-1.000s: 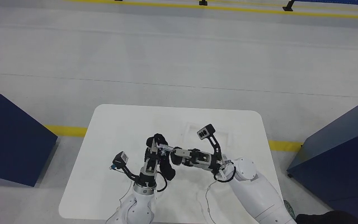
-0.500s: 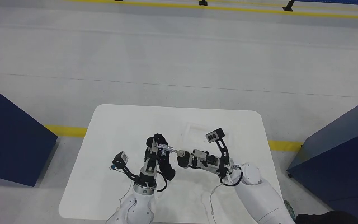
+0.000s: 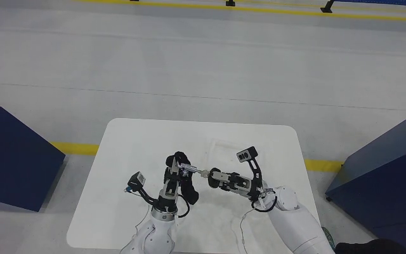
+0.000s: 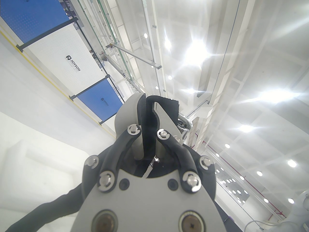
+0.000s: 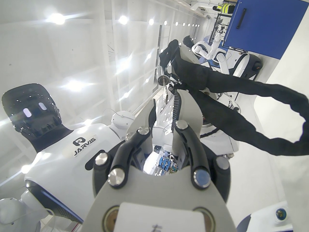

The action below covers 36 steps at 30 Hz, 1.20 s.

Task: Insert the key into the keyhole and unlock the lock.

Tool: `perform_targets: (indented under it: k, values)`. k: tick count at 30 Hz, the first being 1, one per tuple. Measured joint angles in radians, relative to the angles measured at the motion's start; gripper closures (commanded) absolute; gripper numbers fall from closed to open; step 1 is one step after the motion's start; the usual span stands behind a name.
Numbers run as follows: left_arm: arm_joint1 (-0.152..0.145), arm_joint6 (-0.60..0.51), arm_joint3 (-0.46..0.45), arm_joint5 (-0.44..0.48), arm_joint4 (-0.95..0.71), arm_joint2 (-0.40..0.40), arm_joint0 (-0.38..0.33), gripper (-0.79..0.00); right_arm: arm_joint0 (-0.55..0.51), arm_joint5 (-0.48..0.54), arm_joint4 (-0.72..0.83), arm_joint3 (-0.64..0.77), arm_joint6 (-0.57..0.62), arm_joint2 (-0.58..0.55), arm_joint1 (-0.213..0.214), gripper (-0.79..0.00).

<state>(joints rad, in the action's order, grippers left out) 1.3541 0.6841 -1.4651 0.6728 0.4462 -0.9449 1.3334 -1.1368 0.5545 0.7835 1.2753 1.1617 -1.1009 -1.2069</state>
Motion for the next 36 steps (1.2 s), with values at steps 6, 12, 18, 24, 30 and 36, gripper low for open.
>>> perform_targets:
  k: [6, 12, 18, 24, 30, 36]
  values:
    - [0.000, 0.000, 0.000, 0.000, 0.000, 0.000, 0.000, 0.000, 0.004, -0.003, -0.011, 0.002, -0.005, -0.002, -0.002, -0.055]
    - [0.000, 0.000, 0.000, 0.000, 0.000, 0.000, 0.000, 0.000, 0.009, -0.010, -0.020, 0.004, -0.010, 0.000, -0.005, 0.000]
    - [0.000, 0.000, 0.000, 0.000, 0.000, 0.000, 0.000, 0.000, 0.013, -0.016, -0.029, 0.004, -0.015, 0.001, -0.007, 0.000]
    - [0.000, 0.000, 0.000, 0.000, 0.000, 0.000, 0.000, 0.000, 0.018, -0.027, -0.045, 0.003, -0.019, 0.004, -0.009, 0.000]
    - [0.000, 0.000, 0.000, 0.000, 0.000, 0.000, 0.000, 0.000, 0.021, -0.027, -0.048, 0.008, -0.019, 0.005, -0.012, 0.000]
    - [0.000, 0.000, 0.000, 0.000, 0.000, 0.000, 0.000, 0.000, 0.023, -0.029, -0.057, 0.025, -0.013, 0.006, -0.013, 0.000]
